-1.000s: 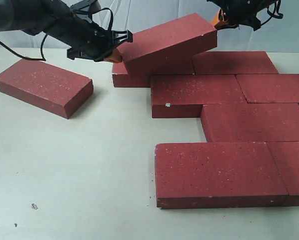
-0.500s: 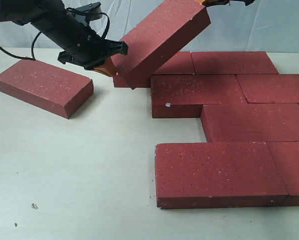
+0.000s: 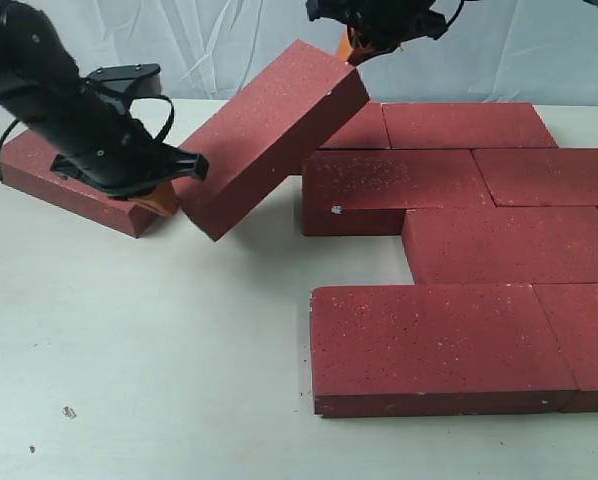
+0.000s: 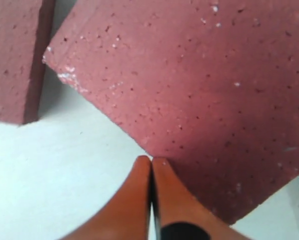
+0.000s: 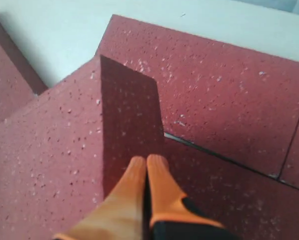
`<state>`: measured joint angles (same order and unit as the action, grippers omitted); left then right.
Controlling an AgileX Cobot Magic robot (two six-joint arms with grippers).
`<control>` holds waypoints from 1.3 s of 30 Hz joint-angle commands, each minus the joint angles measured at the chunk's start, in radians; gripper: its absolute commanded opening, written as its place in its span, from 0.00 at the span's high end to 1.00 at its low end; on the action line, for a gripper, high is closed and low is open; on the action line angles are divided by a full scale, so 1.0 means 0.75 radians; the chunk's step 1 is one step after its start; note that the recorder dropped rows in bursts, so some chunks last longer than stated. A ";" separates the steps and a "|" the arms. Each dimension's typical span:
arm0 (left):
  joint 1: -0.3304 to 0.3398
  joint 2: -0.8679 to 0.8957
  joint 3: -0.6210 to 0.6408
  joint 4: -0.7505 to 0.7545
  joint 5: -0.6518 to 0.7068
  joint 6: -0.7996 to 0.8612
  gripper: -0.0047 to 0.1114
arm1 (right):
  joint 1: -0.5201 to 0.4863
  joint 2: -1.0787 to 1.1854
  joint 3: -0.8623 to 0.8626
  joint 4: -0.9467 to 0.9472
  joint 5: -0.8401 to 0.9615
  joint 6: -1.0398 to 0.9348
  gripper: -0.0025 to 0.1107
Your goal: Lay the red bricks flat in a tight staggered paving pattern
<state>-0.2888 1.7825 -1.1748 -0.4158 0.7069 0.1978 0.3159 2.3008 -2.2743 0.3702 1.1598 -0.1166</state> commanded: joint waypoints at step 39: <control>0.396 -0.248 0.569 0.605 -0.339 -0.060 0.96 | 0.511 0.055 0.412 -0.055 0.082 -0.061 0.98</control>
<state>0.0136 1.5944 -0.7497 -0.0148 0.4571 0.1903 0.6921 2.3515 -1.9675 0.3032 1.2437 -0.1535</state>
